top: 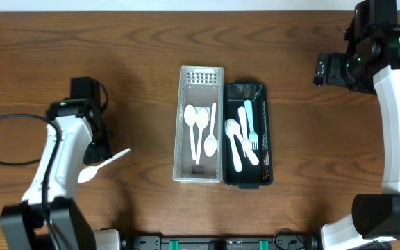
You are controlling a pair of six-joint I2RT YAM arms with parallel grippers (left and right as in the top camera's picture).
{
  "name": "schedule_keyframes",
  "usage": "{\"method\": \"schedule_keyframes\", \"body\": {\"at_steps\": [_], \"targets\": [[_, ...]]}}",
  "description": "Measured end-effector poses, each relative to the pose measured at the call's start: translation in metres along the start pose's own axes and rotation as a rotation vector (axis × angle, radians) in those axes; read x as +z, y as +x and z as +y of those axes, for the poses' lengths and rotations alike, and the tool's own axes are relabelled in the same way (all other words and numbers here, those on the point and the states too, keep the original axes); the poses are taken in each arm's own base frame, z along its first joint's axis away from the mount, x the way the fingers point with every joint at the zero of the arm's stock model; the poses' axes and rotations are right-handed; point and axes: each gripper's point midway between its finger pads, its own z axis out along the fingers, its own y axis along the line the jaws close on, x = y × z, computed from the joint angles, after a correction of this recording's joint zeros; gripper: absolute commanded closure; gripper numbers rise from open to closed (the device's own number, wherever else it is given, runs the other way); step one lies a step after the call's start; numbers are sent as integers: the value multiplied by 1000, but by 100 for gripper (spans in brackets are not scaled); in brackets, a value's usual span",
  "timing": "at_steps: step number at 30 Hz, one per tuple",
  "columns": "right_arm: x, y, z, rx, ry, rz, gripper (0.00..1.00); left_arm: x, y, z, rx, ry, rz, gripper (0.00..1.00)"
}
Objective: Pack container
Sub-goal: 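Grasp the last white spoon on the left with the left gripper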
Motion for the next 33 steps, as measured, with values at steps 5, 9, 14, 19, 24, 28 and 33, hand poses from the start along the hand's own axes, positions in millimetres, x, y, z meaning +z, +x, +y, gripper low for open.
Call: {"method": "schedule_keyframes", "body": {"at_steps": [5, 9, 14, 19, 24, 28, 33], "targets": [[0, 3, -1, -1, 2, 12, 1, 20, 1, 8, -31, -67, 2, 27], [0, 4, -1, -2, 3, 17, 1, 30, -2, 6, -67, -82, 7, 27], [0, 4, -1, -2, 4, 17, 1, 48, -2, 7, -94, -67, 22, 27], [0, 4, -1, -2, 3, 17, 1, 63, 0, 13, -101, -52, 29, 27], [0, 5, -1, -2, 4, 20, 1, 73, 0, 19, -111, -47, 30, 41], [0, 6, -1, -3, 5, 25, 1, 74, -1, 19, -111, -42, 28, 61], [0, 6, -1, -3, 5, 26, 1, 74, -1, 19, -111, -39, 28, 77]]}}
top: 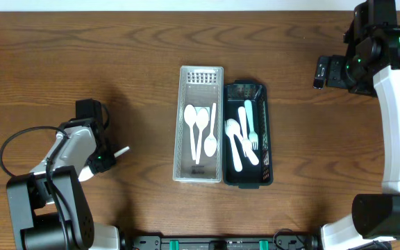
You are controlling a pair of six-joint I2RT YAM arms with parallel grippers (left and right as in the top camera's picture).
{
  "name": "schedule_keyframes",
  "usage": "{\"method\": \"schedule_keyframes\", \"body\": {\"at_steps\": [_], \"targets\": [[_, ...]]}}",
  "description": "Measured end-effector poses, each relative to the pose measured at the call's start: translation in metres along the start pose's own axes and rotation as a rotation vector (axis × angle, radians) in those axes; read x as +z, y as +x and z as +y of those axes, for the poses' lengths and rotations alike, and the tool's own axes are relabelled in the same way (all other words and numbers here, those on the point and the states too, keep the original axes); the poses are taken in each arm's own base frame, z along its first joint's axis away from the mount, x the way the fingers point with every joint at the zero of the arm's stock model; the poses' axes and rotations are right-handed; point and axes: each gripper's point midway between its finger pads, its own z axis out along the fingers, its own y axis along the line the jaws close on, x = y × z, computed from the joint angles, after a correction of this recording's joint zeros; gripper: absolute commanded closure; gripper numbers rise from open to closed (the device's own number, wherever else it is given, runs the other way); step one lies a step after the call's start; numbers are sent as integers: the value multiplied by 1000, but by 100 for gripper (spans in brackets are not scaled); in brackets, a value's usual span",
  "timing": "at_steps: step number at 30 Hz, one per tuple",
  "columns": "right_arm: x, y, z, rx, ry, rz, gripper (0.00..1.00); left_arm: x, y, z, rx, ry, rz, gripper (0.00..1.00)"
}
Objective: Pack container
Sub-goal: 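Grasp the last white spoon on the left with the left gripper, then place the last spoon into the clear basket and release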
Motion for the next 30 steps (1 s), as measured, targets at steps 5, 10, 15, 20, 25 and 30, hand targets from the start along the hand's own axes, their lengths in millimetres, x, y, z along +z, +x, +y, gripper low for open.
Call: {"method": "schedule_keyframes", "body": {"at_steps": [5, 10, 15, 20, 25, 30], "targets": [[0, 0, 0, 0, 0, 0, 2, 0, 0, 0, 1, 0, 1, 87], [0, 0, 0, 0, 0, 0, 1, 0, 0, 0, 6, 0, 0, 87], [0, 0, 0, 0, 0, -1, 1, 0, 0, 0, 37, 1, 0, 92], [0, 0, 0, 0, 0, 1, 1, 0, 1, -2, 123, 11, 2, 94], [0, 0, 0, 0, 0, 1, 1, -5, 2, -8, 386, 28, 3, 94], [0, 0, 0, 0, 0, 0, 1, -50, 1, -30, 641, 98, -8, 94]]}}
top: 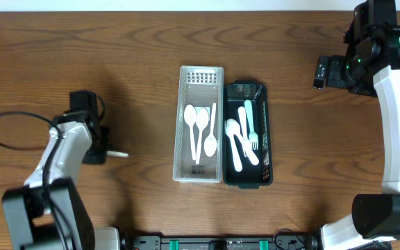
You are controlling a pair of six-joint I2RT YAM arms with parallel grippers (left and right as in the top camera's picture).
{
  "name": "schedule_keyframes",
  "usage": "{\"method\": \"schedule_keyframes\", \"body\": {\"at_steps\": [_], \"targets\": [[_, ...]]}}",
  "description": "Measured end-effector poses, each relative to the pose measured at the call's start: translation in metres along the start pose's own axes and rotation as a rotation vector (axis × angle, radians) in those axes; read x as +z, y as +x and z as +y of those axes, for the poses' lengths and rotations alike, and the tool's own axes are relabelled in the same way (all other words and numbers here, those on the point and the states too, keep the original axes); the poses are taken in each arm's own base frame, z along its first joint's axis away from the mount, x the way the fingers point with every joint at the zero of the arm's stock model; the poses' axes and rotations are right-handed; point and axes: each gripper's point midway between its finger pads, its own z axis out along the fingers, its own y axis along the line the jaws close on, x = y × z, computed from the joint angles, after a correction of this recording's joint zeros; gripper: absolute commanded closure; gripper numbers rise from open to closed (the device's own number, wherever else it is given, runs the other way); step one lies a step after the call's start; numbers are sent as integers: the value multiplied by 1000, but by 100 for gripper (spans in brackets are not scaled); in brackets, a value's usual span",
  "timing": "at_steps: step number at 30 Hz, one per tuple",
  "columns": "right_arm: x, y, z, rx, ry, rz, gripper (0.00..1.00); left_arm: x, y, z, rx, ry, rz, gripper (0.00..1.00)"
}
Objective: Pack container
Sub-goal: 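Place the last spoon into the clear basket and release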
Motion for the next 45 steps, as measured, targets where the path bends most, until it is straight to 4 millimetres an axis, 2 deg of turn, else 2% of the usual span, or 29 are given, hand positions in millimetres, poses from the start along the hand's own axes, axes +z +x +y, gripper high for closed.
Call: {"method": "schedule_keyframes", "body": {"at_steps": [4, 8, 12, 13, 18, 21, 23, 25, 27, 31, 33, 35, 36, 37, 39, 41, 43, 45], "targets": [[0, 0, 0, 0, 0, -2, 1, -64, -9, -32, 212, 141, -63, 94], [0, -2, 1, 1, -2, -10, 1, -129, 8, -57, 457, 272, -119, 94], [0, -4, 1, 2, -4, -17, 1, -181, 56, -82, 769, 412, -152, 94], [0, -4, 1, 2, -4, -17, 1, -187, 68, -86, 833, 435, -159, 94], [0, -6, 1, 3, -5, -22, 1, -208, 156, -94, 1245, 557, -162, 94], [0, -6, 1, 3, -5, -23, 1, -205, 198, -95, 1423, 586, -154, 94], [0, -6, 1, 3, -5, -24, 1, -194, 225, -94, 1530, 570, -140, 94], [0, -6, 1, 3, -5, -24, 1, -175, 249, -94, 1619, 530, -117, 94], [0, -6, 1, 3, -5, -24, 1, -153, 264, -93, 1677, 472, -92, 94], [0, -5, 1, 2, -4, -19, 1, -105, 276, -91, 1729, 338, -39, 94], [0, -3, 1, 2, -3, -13, 1, -88, 277, -91, 1734, 291, -21, 94], [0, -2, 0, 1, -2, -7, 1, -81, 277, -93, 1730, 276, -17, 94], [0, -2, 0, 1, -2, -7, 1, -79, 276, -95, 1726, 278, -18, 90], [0, -1, 0, 1, -1, -5, 1, -79, 276, -97, 1721, 285, -22, 76], [0, -1, 0, 1, -1, -4, 1, -80, 274, -102, 1718, 297, -30, 63], [0, -1, 0, 1, -1, -5, 1, -79, 271, -103, 1724, 294, -32, 40], [0, -1, 0, 1, -1, -5, 1, -78, 266, -103, 1729, 282, -42, 30], [0, -2, 0, 1, -2, -7, 1, -81, 259, -103, 1738, 261, -63, 24]]}}
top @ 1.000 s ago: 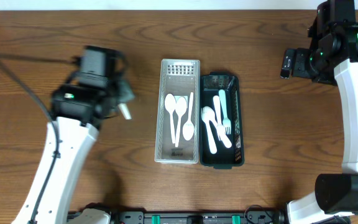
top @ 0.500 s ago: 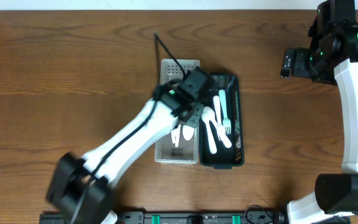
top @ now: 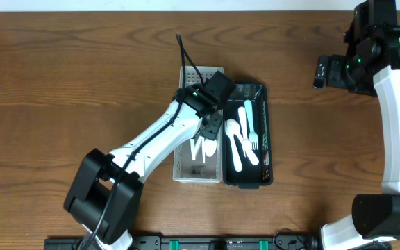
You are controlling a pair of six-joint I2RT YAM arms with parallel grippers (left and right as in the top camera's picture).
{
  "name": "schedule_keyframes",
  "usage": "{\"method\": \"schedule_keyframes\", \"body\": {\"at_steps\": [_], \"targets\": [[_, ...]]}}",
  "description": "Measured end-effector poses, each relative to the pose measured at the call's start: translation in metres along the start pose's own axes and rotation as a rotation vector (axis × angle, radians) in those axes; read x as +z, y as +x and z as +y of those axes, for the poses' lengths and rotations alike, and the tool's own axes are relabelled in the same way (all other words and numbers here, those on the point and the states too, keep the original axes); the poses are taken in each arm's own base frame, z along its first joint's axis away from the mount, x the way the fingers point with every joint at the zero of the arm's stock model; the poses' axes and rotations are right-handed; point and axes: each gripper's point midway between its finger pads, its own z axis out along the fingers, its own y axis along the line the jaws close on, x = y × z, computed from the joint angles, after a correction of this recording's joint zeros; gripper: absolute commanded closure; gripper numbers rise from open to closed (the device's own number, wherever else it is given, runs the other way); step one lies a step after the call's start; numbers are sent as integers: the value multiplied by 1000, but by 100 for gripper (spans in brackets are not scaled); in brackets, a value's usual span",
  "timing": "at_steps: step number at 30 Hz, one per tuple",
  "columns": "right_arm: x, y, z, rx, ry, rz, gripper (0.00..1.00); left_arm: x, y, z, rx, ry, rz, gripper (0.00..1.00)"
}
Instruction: Pack container
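Observation:
My left arm reaches across from the lower left, and its gripper (top: 211, 125) hangs over the middle of the white slotted tray (top: 184, 170). The gripper body hides its fingers and whatever may be between them. Beneath it, the ends of white spoons (top: 204, 148) show in the tray. Right beside it, the black tray (top: 264, 142) holds white utensils (top: 236, 142) and a pale teal fork (top: 250, 125). My right gripper (top: 322, 71) is held far off at the right edge; its jaws are not readable.
The two trays stand side by side, touching, at the table's middle. A black cable (top: 188, 59) loops up from the left wrist over the white tray's far end. The right arm's white links (top: 398, 118) run down the right edge.
The left gripper was at the table's left side with a white spoon handle sticking out of it. Now it is over the white tray. No spoon lies on the left of the table. The right arm is unchanged.
A white spoon lay on the table at the left, beside the left gripper. Then the gripper was down on it. Later only the handle stuck out of the gripper. Now the gripper is above the white tray, and the table's left is bare.

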Motion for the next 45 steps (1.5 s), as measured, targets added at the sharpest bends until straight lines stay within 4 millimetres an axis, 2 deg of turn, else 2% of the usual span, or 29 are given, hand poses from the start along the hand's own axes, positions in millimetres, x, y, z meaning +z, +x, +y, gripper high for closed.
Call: {"method": "schedule_keyframes", "body": {"at_steps": [2, 4, 6, 9, 11, 13, 15, 18, 20, 24, 27, 30, 33, 37, 39, 42, 45], "targets": [[0, -3, 0, 1, -2, -10, 1, -12, -5, 7, 0, -30, -24, 19], [0, -7, 1, 3, -6, -28, 1, -32, -18, 12, 0, -44, -88, 14], [0, -15, 3, 8, -12, -61, 1, -67, -36, 21, -16, -52, -199, 10], [-2, -35, 9, 16, -31, -143, 1, -129, -63, 42, -78, -57, -407, 6], [-2, -52, 17, 14, -50, -218, 1, -169, -74, 73, -157, -77, -531, 1], [-3, -71, 30, 4, -75, -301, 1, -189, -80, 107, -241, -113, -605, 2], [-3, -90, 47, -10, -110, -391, 1, -199, -87, 147, -339, -165, -660, 2], [0, -120, 71, -20, -161, -528, 1, -191, -100, 208, -469, -249, -708, 2], [3, -138, 83, -20, -188, -604, 1, -179, -109, 238, -528, -291, -727, 2], [12, -167, 97, -22, -215, -713, 1, -146, -111, 284, -606, -353, -699, 2], [23, -167, 98, -117, -177, -709, 1, -120, -99, 309, -639, -389, -629, 2], [32, -161, 98, -213, -139, -690, 1, -108, -89, 318, -626, -396, -582, 2], [45, -150, 96, -272, -113, -639, 1, -102, -83, 310, -584, -365, -542, 2], [71, -122, 90, -320, -91, -554, 1, -97, -72, 299, -551, -336, -504, 2], [80, -102, 84, -332, -80, -532, 1, -97, -64, 294, -544, -327, -515, 2], [78, -79, 76, -331, -76, -554, 1, -102, -48, 285, -536, -320, -560, 2], [61, -44, 62, -297, -83, -583, 1, -119, -29, 273, -531, -311, -663, 2]]}}
